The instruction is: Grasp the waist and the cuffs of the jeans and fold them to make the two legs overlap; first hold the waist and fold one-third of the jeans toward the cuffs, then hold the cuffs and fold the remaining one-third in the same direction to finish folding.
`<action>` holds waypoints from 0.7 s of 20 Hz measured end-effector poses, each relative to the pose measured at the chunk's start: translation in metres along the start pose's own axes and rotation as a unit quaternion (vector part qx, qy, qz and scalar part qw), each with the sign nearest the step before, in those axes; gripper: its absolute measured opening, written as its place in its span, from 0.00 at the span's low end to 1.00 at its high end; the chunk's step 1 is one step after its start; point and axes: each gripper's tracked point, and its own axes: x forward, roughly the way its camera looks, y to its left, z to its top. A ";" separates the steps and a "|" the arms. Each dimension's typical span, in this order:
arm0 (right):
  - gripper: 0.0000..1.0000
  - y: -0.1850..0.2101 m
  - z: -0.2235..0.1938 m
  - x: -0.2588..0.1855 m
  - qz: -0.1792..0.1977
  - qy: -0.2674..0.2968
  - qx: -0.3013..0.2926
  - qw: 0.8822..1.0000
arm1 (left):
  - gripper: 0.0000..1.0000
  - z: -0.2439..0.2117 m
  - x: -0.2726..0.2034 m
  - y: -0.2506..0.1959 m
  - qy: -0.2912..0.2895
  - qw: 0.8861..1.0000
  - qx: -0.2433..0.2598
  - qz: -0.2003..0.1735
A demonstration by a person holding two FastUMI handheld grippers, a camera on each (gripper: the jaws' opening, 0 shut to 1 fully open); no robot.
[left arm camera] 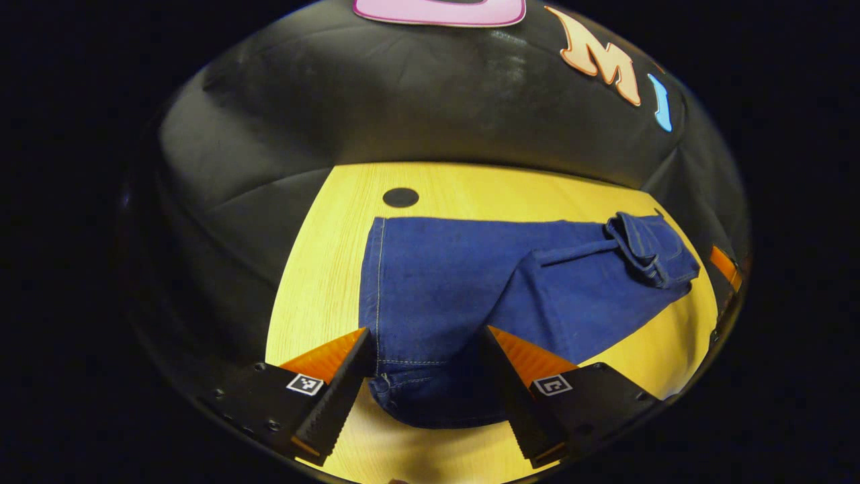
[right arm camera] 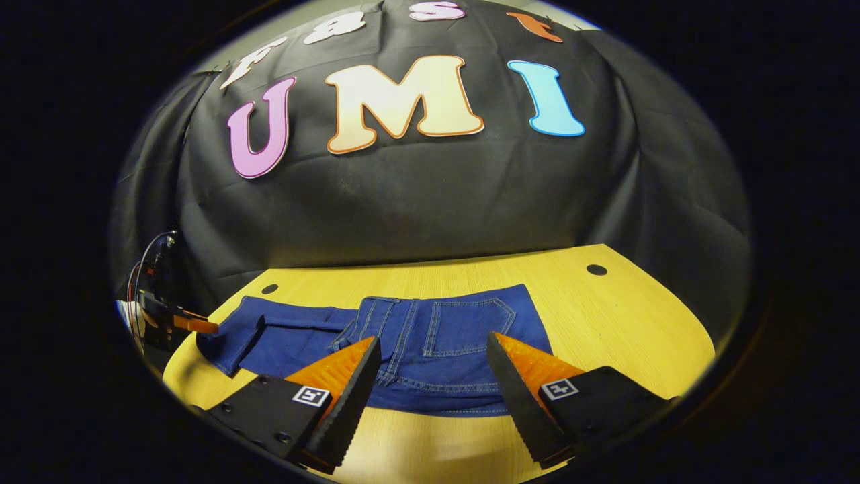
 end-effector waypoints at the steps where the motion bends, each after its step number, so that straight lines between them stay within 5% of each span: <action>1: 0.98 0.000 0.000 0.000 -0.002 0.000 0.001 1.000 | 0.97 -0.005 0.004 0.003 0.008 1.000 0.002 0.003; 6: 0.98 -0.003 0.000 -0.001 -0.013 -0.001 0.005 1.000 | 1.00 -0.012 0.015 0.006 0.026 1.000 0.006 0.008; 9: 0.92 -0.003 -0.002 0.000 -0.014 0.000 0.002 1.000 | 0.99 -0.013 0.016 -0.012 0.033 0.999 0.016 -0.030; 12: 0.92 -0.001 -0.007 0.001 -0.011 0.004 -0.001 1.000 | 0.12 -0.007 0.019 -0.030 0.024 0.997 -0.038 -0.069; 14: 0.92 0.002 -0.008 0.000 -0.006 0.005 -0.002 1.000 | 0.07 -0.011 0.020 -0.032 0.019 0.996 -0.058 -0.072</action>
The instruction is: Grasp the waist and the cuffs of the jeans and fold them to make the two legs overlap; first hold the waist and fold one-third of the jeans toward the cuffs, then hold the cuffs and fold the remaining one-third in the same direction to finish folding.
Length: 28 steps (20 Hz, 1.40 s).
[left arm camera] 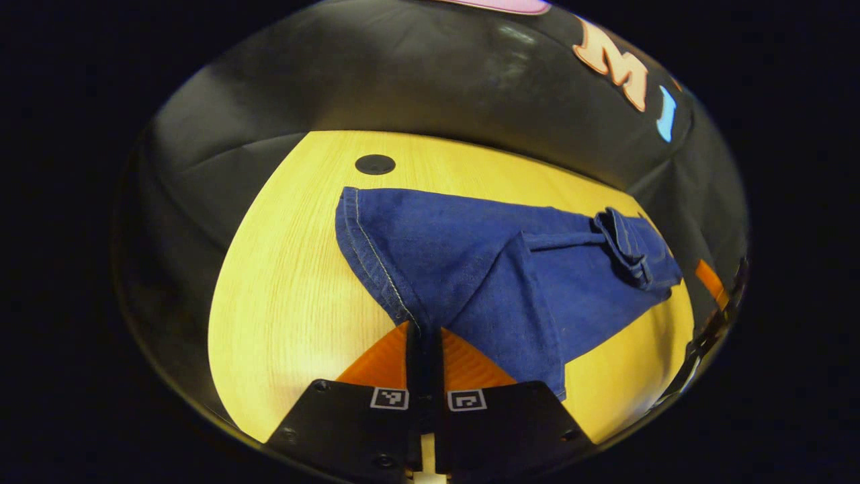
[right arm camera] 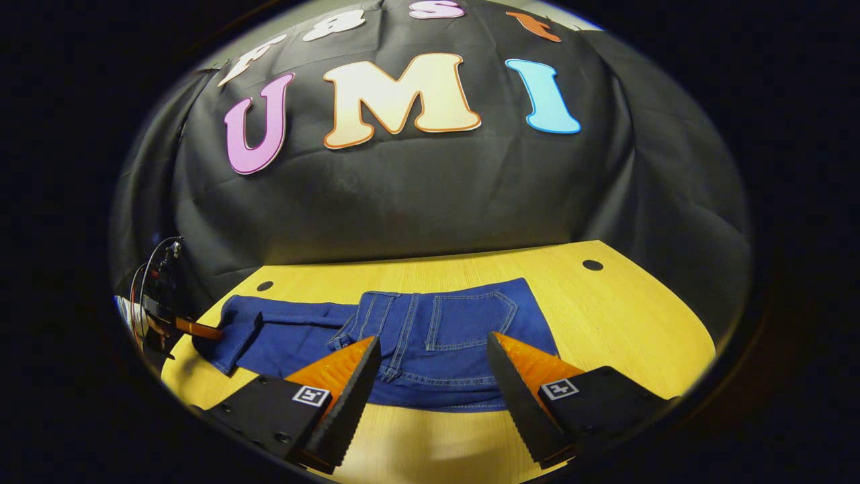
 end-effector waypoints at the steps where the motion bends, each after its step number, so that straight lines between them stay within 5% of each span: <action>1: 0.92 -0.001 0.001 0.001 0.001 0.000 -0.001 1.000 | 0.06 0.002 -0.001 0.001 -0.005 1.000 -0.002 0.004; 4: 0.98 -0.005 0.008 0.000 0.003 -0.007 -0.003 1.000 | 0.00 0.004 -0.001 -0.002 -0.006 1.000 -0.006 0.026; 6: 0.92 -0.010 0.015 -0.002 0.006 -0.014 -0.009 1.000 | 0.00 0.016 -0.008 -0.012 -0.029 0.999 -0.027 0.022; 15: 0.98 -0.029 0.033 -0.010 0.027 -0.023 -0.028 0.999 | 0.00 0.077 -0.054 -0.110 -0.115 0.991 -0.045 -0.053; 28: 0.98 -0.109 0.063 -0.047 0.005 -0.052 -0.021 0.998 | 0.00 0.125 -0.033 -0.297 -0.120 0.981 0.050 -0.147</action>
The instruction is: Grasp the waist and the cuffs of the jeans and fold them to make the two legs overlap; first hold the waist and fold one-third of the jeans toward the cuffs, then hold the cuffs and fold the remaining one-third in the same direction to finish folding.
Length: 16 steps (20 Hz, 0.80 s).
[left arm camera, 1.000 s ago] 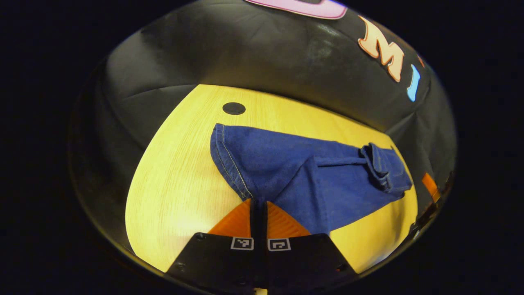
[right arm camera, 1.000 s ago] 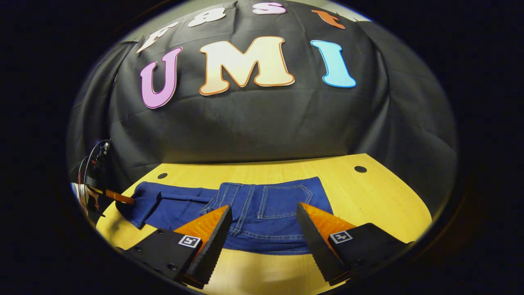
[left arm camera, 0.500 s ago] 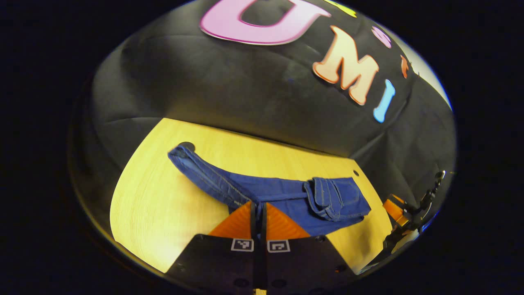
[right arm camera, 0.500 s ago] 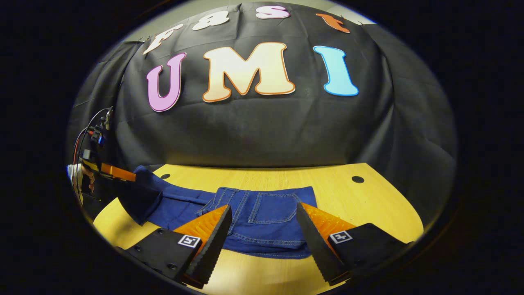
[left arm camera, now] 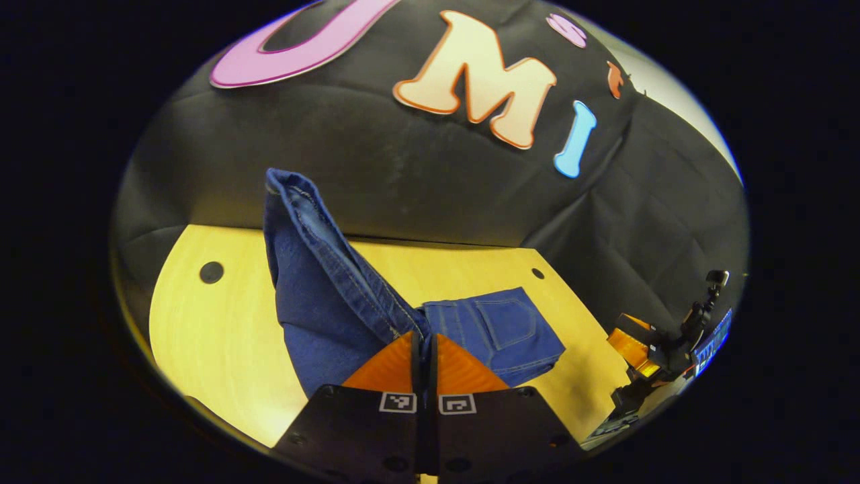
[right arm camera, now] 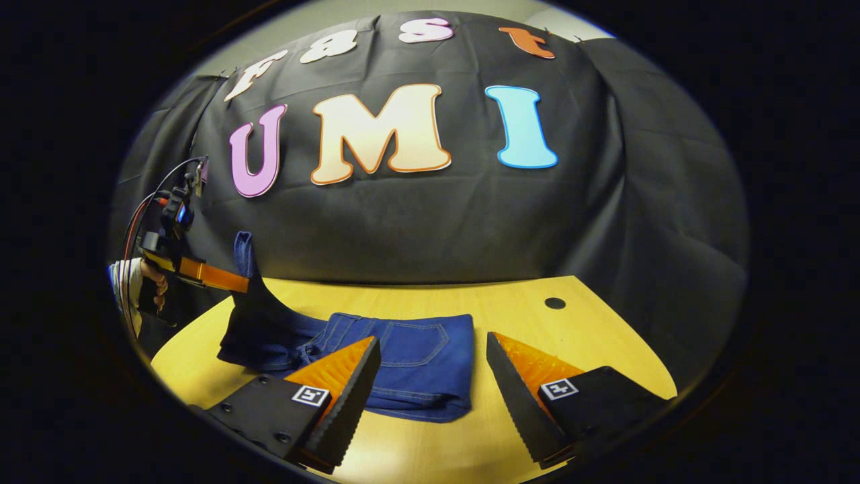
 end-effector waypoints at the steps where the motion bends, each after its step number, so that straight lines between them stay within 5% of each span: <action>1: 0.98 -0.010 0.001 -0.002 -0.004 -0.001 0.002 1.000 | 0.00 0.001 0.008 -0.014 0.007 1.000 0.004 -0.007; 9: 0.98 -0.082 0.001 -0.027 -0.033 -0.001 0.015 0.999 | 0.00 -0.019 0.093 -0.116 0.036 0.997 0.018 -0.058; 16: 0.98 -0.125 -0.006 -0.032 -0.027 0.012 0.012 0.999 | 0.00 -0.109 0.158 -0.126 0.104 0.995 0.011 0.002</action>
